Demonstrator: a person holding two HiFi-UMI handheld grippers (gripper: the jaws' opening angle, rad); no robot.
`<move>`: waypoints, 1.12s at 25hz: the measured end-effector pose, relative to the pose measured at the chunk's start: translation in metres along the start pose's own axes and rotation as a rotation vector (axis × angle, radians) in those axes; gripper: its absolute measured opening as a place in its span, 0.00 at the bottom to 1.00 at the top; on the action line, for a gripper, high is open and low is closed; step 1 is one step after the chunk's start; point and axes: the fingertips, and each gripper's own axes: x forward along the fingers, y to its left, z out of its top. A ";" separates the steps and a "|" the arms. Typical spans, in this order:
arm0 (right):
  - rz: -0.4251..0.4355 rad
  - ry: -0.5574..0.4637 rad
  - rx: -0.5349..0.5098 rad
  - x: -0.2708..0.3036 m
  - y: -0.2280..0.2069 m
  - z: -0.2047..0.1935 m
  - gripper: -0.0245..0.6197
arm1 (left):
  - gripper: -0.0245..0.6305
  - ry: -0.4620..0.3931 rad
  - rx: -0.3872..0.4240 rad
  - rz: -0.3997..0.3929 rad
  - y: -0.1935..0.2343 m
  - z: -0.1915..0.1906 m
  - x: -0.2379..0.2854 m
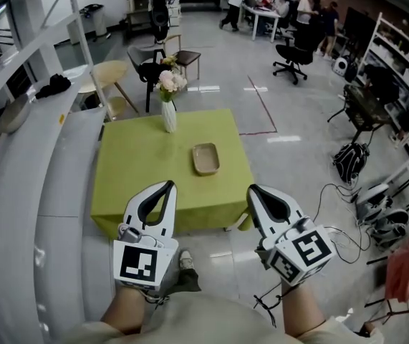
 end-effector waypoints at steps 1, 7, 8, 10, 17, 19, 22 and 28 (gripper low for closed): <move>-0.004 0.007 0.000 0.014 -0.004 0.001 0.05 | 0.05 0.003 -0.002 -0.003 0.011 -0.002 0.009; -0.027 0.037 0.007 0.098 -0.027 0.003 0.05 | 0.05 0.018 -0.012 -0.018 0.078 -0.022 0.063; -0.032 0.040 0.007 0.112 -0.031 0.003 0.05 | 0.05 0.021 -0.015 -0.021 0.089 -0.026 0.072; -0.039 0.044 0.006 0.140 -0.038 0.005 0.05 | 0.05 0.029 -0.021 -0.027 0.110 -0.033 0.089; -0.069 0.064 0.008 0.208 -0.061 0.001 0.05 | 0.05 0.040 -0.022 -0.038 0.164 -0.054 0.137; -0.079 0.073 0.012 0.219 -0.067 -0.002 0.05 | 0.05 0.045 -0.023 -0.040 0.174 -0.060 0.146; -0.084 0.092 0.017 0.232 -0.075 -0.008 0.05 | 0.05 0.045 -0.022 -0.043 0.182 -0.067 0.158; -0.099 0.078 0.028 0.246 -0.097 -0.008 0.05 | 0.05 0.063 -0.036 -0.031 0.189 -0.080 0.179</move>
